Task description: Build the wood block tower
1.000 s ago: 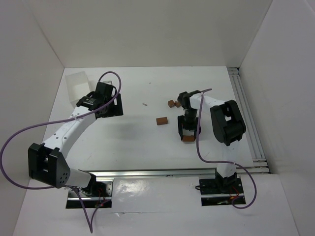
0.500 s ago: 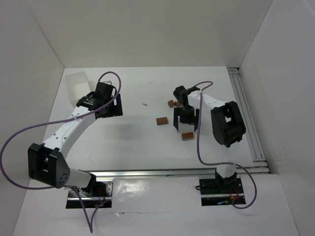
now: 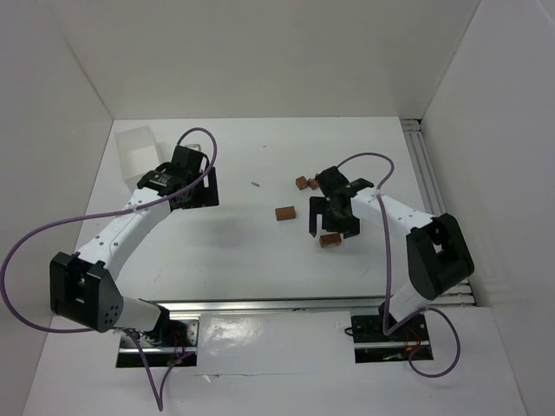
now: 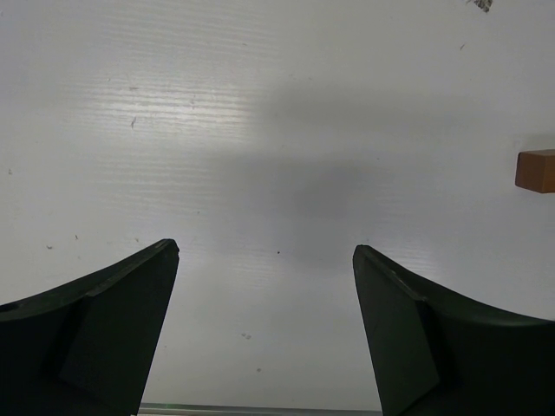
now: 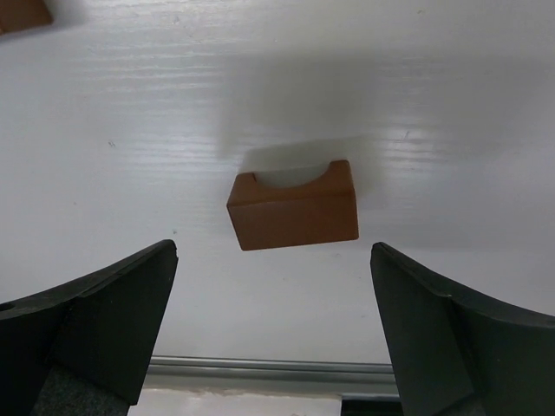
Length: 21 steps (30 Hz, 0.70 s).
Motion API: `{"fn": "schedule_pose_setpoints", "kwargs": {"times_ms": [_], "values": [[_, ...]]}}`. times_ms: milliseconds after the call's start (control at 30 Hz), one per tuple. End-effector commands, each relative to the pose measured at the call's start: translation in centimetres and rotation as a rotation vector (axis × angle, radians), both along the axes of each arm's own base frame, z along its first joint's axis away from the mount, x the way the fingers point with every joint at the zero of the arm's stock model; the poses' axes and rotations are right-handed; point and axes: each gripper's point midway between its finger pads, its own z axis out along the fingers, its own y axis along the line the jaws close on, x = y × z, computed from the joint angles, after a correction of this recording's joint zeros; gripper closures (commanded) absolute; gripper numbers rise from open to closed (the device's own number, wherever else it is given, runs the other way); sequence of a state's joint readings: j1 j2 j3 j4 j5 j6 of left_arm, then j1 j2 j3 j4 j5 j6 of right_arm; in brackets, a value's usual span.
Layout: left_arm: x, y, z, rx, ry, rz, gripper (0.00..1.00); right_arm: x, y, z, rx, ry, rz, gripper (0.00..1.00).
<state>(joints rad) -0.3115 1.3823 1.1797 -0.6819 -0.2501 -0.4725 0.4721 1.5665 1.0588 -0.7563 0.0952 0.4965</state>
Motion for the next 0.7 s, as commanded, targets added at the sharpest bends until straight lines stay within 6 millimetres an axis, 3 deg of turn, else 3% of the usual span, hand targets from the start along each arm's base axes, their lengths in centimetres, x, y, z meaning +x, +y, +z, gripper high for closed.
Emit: {"fn": "schedule_pose_setpoints", "kwargs": {"times_ms": [0, 333, 467, 667], "values": [[0.4, -0.1, 1.2, 0.014, -0.028, -0.008, 0.06, 1.1, 1.1, -0.3, -0.016, -0.069, 0.042, 0.00], [0.3, -0.4, 1.1, 0.005, -0.020, -0.003, 0.06, 1.0, 0.5, -3.0, -0.088, -0.030, 0.051, 0.00], [0.3, -0.6, 1.1, 0.015, -0.014, -0.007, 0.06, 1.0, 0.5, -3.0, -0.088, -0.030, 0.051, 0.00], [0.6, -0.7, 0.8, 0.018, -0.005, -0.007, 0.06, 1.0, 0.5, -3.0, -0.083, -0.039, 0.050, 0.16]]}}
